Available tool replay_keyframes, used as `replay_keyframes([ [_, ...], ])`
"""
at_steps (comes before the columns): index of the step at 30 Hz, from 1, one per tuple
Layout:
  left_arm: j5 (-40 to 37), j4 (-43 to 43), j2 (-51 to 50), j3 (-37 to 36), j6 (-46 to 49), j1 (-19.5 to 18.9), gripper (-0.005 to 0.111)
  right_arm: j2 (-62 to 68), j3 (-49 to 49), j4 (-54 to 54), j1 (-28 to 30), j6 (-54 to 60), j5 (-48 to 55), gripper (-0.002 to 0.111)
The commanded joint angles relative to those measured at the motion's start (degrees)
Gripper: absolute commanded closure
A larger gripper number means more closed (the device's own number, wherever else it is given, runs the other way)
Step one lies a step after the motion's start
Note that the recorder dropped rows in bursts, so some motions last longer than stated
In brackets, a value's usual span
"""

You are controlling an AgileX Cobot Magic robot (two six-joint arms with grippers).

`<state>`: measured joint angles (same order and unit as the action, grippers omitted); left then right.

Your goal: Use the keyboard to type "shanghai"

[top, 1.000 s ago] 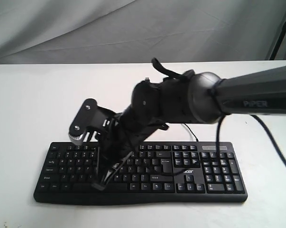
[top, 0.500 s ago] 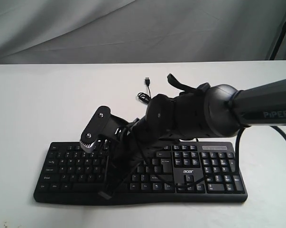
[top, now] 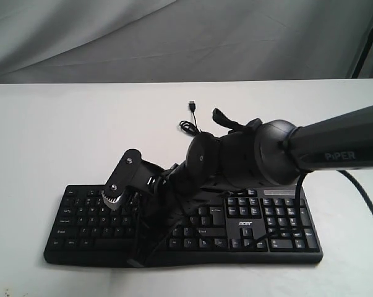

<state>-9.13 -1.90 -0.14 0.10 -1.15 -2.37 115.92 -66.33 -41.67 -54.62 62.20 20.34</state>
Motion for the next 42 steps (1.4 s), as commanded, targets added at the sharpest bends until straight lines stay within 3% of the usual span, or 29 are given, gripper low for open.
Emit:
replay_keyframes([
  [1, 0.34, 0.0, 0.14, -0.1, -0.15, 0.37, 0.107, 0.09, 0.2, -0.51, -0.15, 0.61, -0.15, 0.108],
  [9, 0.34, 0.0, 0.14, -0.1, -0.15, 0.37, 0.107, -0.64, 0.2, -0.88, -0.29, 0.72, -0.8, 0.108],
  [17, 0.34, 0.0, 0.14, -0.1, -0.15, 0.37, 0.107, 1.64, -6.46, 0.36, -0.85, 0.72, 1.29, 0.108],
  [42, 0.34, 0.0, 0.14, -0.1, -0.15, 0.37, 0.107, 3.77, -6.46, 0.16, -0.85, 2.18, -0.82, 0.108],
])
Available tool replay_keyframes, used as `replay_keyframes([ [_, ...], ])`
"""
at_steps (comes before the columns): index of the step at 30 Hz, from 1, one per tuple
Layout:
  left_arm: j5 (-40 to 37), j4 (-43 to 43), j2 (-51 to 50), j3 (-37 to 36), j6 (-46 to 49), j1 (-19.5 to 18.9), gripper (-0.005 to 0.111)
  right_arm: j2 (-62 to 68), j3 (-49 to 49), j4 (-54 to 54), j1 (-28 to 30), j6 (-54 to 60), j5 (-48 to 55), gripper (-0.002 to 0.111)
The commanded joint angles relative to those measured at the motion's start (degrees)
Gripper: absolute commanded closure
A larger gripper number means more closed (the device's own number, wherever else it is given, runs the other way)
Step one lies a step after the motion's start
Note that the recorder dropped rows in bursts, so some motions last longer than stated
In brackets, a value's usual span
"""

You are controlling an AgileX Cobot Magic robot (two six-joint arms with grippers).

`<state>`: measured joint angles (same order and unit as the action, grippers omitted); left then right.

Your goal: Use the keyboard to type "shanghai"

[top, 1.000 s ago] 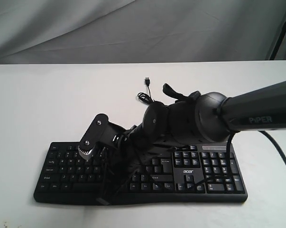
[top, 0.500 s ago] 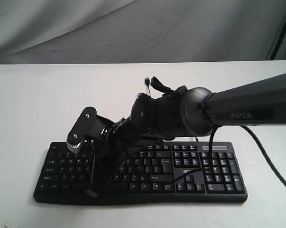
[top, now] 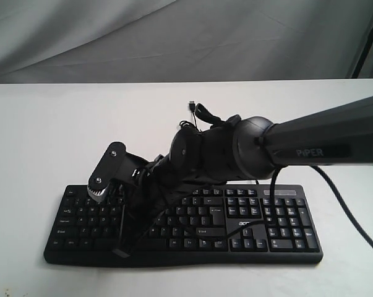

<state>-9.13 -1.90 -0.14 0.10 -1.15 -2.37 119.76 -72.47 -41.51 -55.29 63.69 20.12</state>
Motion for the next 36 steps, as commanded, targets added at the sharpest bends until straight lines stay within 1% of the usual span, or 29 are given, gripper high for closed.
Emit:
replay_keyframes([
  [1, 0.34, 0.0, 0.14, -0.1, -0.15, 0.37, 0.107, 0.38, -0.32, 0.01, -0.17, 0.69, -0.78, 0.108],
  [20, 0.34, 0.0, 0.14, -0.1, -0.15, 0.37, 0.107, 1.1, -0.32, -0.26, -0.17, 0.69, -0.53, 0.108],
  [27, 0.34, 0.0, 0.14, -0.1, -0.15, 0.37, 0.107, -2.38, -0.32, 1.07, -0.17, 0.42, 0.0, 0.108],
  [32, 0.34, 0.0, 0.14, -0.1, -0.15, 0.37, 0.107, -3.39, 0.47, 7.58, 0.18, -6.97, 1.62, 0.108],
  [36, 0.34, 0.0, 0.14, -0.1, -0.15, 0.37, 0.107, -3.44, 1.44, 8.08, 0.7, -7.63, 1.45, 0.108],
])
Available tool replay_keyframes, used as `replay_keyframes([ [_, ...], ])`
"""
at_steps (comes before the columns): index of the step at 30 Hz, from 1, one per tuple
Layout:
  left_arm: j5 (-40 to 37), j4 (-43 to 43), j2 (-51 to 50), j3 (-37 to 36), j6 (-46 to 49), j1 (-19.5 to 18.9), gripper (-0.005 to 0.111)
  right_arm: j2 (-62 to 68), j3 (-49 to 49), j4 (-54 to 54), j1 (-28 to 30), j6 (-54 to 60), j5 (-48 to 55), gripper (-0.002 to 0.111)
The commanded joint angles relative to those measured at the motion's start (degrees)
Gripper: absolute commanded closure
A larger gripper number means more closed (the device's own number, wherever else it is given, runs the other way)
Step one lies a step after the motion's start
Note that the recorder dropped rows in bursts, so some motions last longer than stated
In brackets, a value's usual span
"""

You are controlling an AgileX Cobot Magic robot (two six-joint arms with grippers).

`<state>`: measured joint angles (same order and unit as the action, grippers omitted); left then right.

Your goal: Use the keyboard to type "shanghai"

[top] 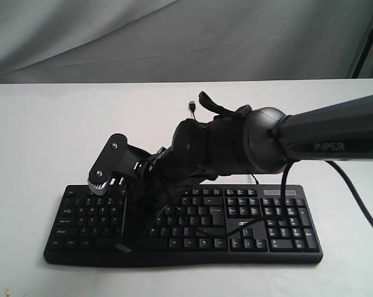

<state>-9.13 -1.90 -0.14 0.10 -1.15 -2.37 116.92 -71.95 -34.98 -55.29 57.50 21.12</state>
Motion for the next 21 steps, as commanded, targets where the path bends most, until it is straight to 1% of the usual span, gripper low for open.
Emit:
replay_keyframes([
  [1, 0.34, 0.0, 0.14, -0.1, -0.15, 0.37, 0.107, -0.6, 0.91, 1.55, 0.78, -1.45, 0.44, 0.108],
  [21, 0.34, 0.0, 0.14, -0.1, -0.15, 0.37, 0.107, -0.5, 1.35, 2.05, 0.8, -2.26, 0.52, 0.108],
])
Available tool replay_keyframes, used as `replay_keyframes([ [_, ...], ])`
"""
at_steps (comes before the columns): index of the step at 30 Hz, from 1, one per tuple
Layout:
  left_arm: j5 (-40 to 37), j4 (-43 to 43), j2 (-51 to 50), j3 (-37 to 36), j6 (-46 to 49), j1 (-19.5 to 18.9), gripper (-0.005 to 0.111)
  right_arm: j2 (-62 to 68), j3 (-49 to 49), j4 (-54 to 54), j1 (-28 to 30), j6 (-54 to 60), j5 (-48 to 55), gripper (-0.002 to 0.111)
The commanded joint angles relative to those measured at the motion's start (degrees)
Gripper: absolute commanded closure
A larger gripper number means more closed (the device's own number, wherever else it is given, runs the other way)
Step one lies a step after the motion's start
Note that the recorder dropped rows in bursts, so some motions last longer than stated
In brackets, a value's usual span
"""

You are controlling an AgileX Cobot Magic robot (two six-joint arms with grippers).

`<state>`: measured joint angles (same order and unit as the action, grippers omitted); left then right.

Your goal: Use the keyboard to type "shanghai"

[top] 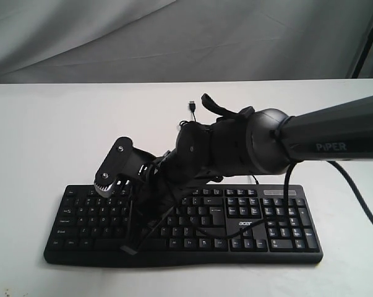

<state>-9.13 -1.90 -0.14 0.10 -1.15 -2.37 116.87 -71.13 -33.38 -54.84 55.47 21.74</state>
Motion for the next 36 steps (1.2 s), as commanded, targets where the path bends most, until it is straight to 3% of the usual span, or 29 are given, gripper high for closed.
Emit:
replay_keyframes([
  [1, 0.34, 0.0, 0.14, -0.1, -0.15, 0.37, 0.107, -0.45, 0.63, 0.44, 0.34, -0.22, -0.2, 0.108],
  [30, 0.34, 0.0, 0.14, -0.1, -0.15, 0.37, 0.107, 0.98, 0.36, 0.21, -0.07, -0.1, -2.12, 0.108],
  [36, 0.34, 0.0, 0.14, -0.1, -0.15, 0.37, 0.107, 2.03, -6.77, 0.65, -1.32, -0.1, 0.83, 0.108],
])
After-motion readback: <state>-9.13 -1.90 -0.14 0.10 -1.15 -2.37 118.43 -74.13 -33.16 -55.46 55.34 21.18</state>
